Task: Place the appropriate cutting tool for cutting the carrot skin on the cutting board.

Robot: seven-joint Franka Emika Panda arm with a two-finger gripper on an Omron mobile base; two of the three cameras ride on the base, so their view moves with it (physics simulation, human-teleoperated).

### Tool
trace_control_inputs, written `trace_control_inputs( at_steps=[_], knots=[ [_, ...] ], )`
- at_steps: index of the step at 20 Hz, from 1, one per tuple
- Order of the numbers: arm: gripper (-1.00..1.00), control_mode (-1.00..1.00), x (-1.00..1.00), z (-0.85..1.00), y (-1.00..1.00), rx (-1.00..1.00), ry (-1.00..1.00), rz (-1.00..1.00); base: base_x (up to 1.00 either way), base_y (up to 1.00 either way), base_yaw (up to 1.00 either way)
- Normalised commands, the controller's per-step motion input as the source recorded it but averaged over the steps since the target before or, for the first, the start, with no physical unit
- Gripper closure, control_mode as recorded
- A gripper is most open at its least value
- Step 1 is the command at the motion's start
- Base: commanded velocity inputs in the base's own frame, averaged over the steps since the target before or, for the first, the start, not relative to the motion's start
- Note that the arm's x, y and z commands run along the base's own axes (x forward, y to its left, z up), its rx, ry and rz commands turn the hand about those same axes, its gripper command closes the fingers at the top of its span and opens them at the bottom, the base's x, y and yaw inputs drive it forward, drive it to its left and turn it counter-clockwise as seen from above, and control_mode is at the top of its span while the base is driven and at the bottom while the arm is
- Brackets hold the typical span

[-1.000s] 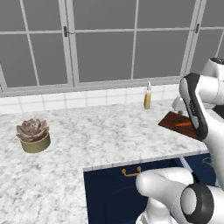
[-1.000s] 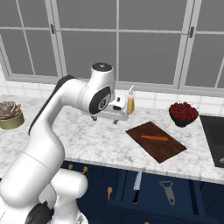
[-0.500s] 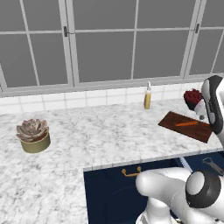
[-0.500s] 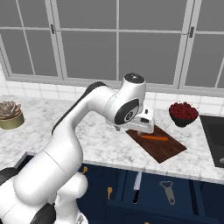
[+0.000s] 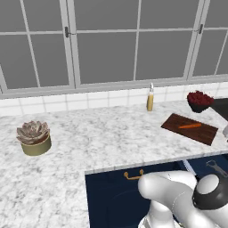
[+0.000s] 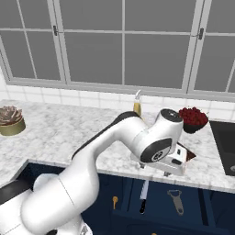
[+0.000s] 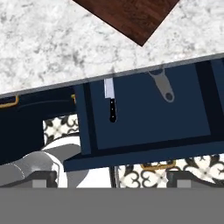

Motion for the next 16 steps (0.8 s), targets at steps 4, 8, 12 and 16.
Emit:
trace_control_inputs(
  at_steps=[4,8,12,16],
  knots=[
    [-1.00,-1.00,-0.21,-0.50,-0.94,0.03,0.05,0.00,0.00,0.00,0.00],
    [-1.00,-1.00,-0.01,-0.66,-0.38,0.00,0.23,0.00,0.00,0.00,0.00],
    [-1.00,-1.00,0.10,-0.49,0.00,0.03,0.31,-0.02,0.00,0.00,0.00],
    [-1.00,-1.00,0.01,-0.52,0.00,0.02,0.14,0.00,0.00,0.00,0.00]
  ],
)
